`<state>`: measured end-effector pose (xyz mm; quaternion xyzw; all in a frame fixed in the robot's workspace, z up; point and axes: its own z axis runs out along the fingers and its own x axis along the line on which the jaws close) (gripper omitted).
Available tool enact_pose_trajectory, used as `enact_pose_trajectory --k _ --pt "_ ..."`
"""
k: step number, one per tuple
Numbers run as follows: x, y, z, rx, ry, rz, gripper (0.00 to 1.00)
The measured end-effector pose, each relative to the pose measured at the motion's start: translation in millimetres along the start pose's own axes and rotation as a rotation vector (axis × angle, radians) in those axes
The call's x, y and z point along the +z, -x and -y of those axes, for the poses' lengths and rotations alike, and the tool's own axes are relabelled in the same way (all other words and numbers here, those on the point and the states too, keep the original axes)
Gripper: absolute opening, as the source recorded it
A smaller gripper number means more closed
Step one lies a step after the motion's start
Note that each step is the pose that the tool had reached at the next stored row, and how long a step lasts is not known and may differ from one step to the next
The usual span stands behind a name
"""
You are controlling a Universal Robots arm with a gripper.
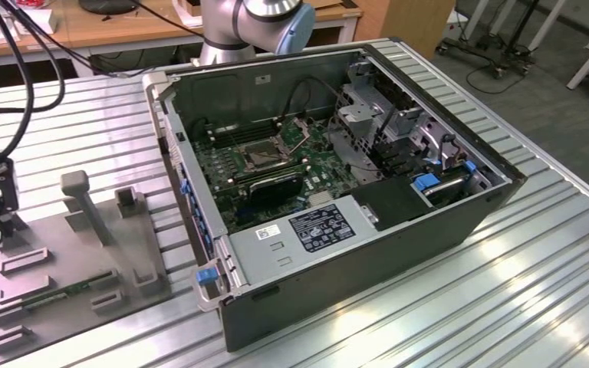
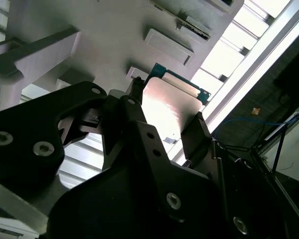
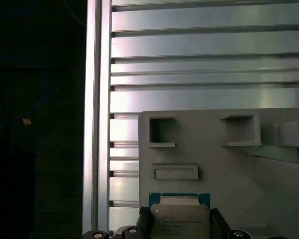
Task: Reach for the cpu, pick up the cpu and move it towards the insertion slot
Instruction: 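Pick up the cpu and move it towards the insertion slot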
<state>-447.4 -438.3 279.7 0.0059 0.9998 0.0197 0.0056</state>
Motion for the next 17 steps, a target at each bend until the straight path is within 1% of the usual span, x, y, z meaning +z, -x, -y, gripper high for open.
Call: enact_pose_trajectory --k 6,17 --pt "-4.0 0.0 -0.2 0.0 0.0001 0.0001 0.55" --pt "-13.4 0.1 -0.5 0.0 0.0 0.0 0.55"
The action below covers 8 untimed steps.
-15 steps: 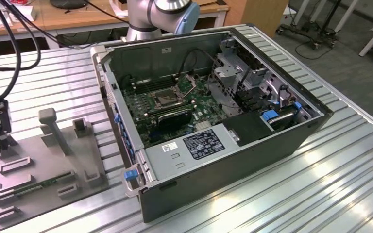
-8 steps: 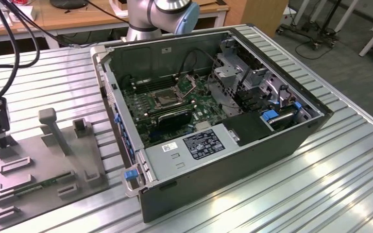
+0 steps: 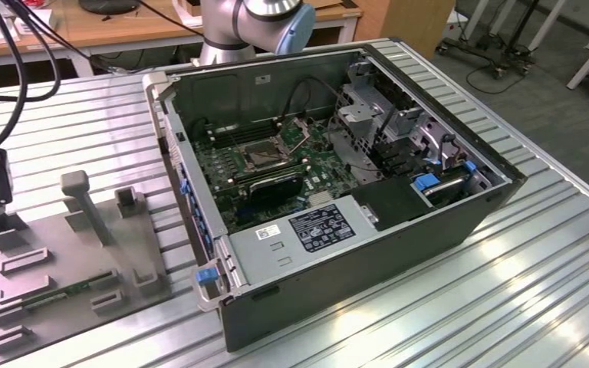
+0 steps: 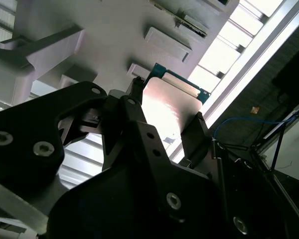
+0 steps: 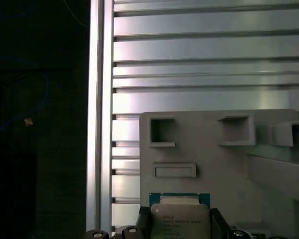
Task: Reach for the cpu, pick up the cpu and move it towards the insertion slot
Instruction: 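Pick up the cpu and move it towards the insertion slot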
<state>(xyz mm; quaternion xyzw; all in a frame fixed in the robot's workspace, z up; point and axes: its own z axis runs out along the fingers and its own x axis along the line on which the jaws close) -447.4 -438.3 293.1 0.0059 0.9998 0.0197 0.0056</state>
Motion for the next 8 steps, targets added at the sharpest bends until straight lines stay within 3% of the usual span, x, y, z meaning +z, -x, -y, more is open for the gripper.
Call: enact_pose_trajectory --k 8 --pt "-6.3 0.1 -0.2 0.0 0.0 0.0 0.55"
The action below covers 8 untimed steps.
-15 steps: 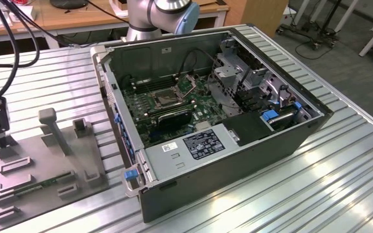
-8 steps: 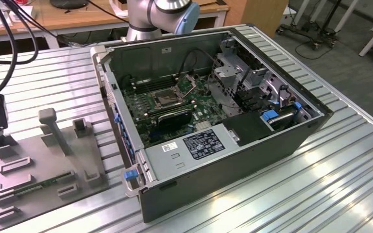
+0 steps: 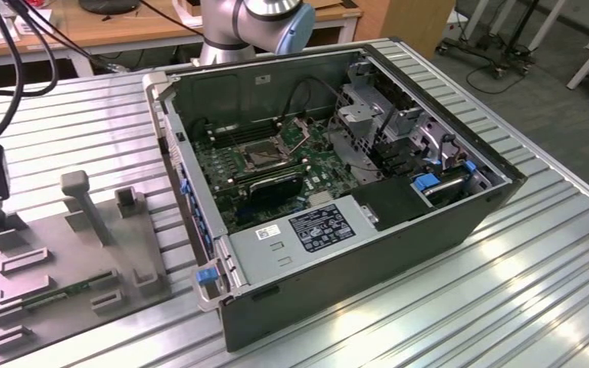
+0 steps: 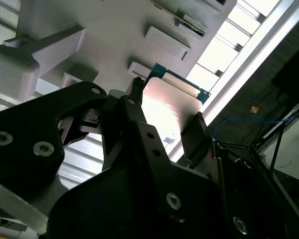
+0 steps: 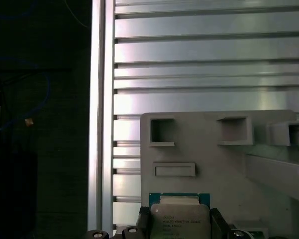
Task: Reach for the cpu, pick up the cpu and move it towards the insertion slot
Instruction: 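Pick up the cpu and move it towards the insertion slot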
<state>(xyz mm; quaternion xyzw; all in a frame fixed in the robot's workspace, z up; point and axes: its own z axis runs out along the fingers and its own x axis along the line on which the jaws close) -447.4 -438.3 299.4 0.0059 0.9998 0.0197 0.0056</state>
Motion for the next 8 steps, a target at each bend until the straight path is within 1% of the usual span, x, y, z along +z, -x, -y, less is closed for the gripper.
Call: enact_pose_trajectory --k 8 --pt "-5.8 0.1 -0.2 0.0 0.0 0.0 0.55"
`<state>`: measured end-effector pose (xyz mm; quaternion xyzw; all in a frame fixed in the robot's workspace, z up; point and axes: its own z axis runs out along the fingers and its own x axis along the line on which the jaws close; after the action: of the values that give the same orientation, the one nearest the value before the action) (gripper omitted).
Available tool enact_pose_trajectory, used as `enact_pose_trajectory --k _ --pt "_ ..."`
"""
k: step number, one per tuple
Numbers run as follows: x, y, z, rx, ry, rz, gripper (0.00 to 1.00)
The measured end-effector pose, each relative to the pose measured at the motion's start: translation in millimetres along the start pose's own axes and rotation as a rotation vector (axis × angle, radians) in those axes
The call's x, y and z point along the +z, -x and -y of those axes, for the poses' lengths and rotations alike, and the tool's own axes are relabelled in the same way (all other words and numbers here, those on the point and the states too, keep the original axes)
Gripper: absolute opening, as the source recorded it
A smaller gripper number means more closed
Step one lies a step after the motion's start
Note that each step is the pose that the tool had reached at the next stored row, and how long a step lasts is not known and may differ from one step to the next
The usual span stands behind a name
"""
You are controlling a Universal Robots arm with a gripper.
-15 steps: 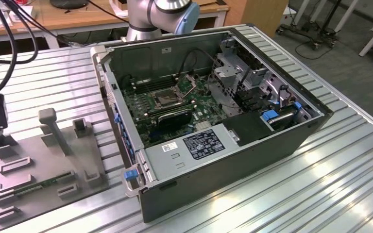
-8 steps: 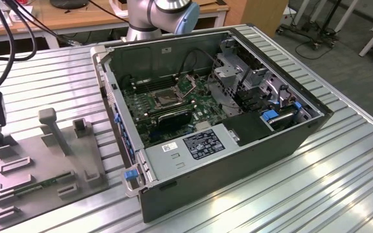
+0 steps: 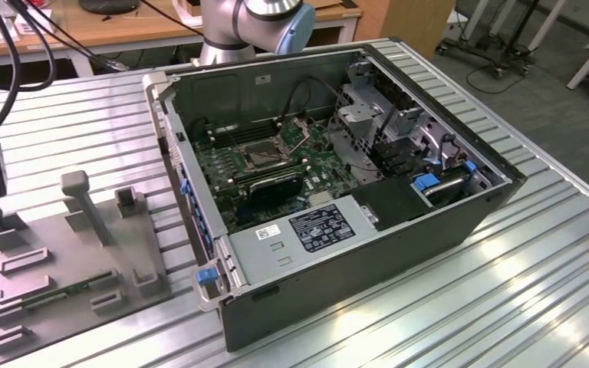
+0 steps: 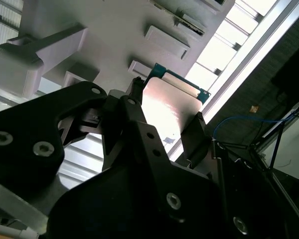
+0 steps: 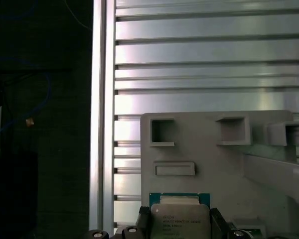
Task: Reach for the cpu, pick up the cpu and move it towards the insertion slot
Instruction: 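Pick up the cpu and move it towards the insertion slot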
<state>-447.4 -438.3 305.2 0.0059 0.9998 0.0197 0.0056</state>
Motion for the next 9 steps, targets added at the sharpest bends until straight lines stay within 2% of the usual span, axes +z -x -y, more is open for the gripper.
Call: enact_pose_trajectory --k 9 --pt "-4.8 0.0 -0.2 0.0 0.0001 0.0 0.55"
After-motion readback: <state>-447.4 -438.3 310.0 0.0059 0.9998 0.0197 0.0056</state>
